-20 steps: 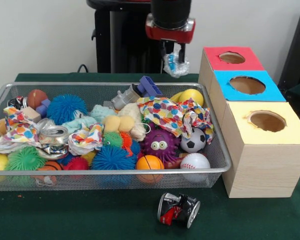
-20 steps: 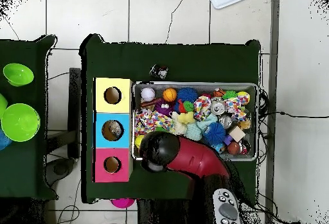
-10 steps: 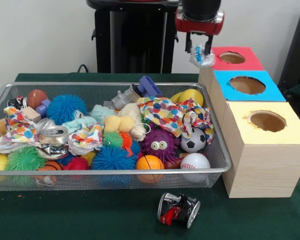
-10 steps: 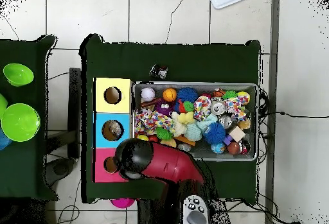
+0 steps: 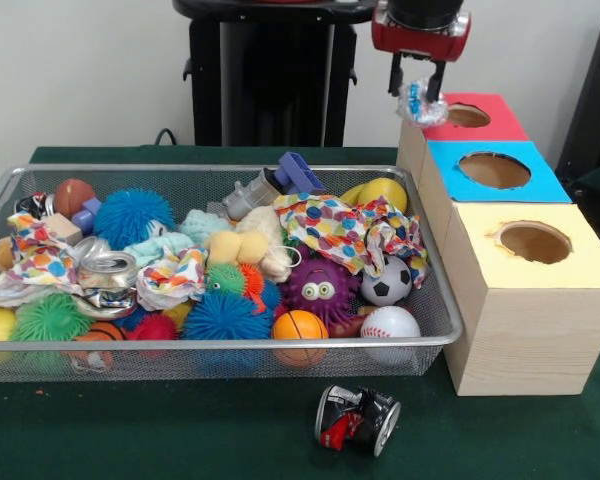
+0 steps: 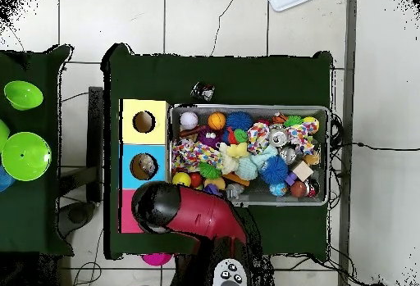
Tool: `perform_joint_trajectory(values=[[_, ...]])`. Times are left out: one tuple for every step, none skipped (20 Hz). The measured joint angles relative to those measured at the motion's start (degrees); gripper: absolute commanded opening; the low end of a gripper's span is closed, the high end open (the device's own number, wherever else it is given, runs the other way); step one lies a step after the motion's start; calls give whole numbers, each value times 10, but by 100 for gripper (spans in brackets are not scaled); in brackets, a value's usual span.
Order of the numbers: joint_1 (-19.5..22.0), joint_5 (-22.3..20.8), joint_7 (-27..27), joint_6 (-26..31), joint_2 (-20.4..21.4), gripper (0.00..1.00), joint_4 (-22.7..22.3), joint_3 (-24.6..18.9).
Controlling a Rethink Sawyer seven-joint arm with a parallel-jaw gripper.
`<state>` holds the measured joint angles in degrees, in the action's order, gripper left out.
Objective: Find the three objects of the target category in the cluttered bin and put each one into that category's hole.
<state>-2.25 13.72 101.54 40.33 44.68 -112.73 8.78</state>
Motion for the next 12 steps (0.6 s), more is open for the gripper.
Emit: perform_joint_trajectory(values=[[-6,8,9,0,-1,0,0,0],[-8,10,12,0,-1,0,0,0],[-10,12,14,0,-2,0,0,0],[-12,14,16,0,-3,0,0,0],[-15,16,18,0,-4,0,0,0],[-17,18,19,0,-4,0,0,0],[-18,18,19,0,-4,0,0,0],[-20,19,20,0,-4,0,0,0],[-21,19,20,0,-4,0,0,0],[-22,20,20,0,-4,0,0,0],[-22,20,20,0,-4,0,0,0],[-23,22,20,0,-4,0,0,0]])
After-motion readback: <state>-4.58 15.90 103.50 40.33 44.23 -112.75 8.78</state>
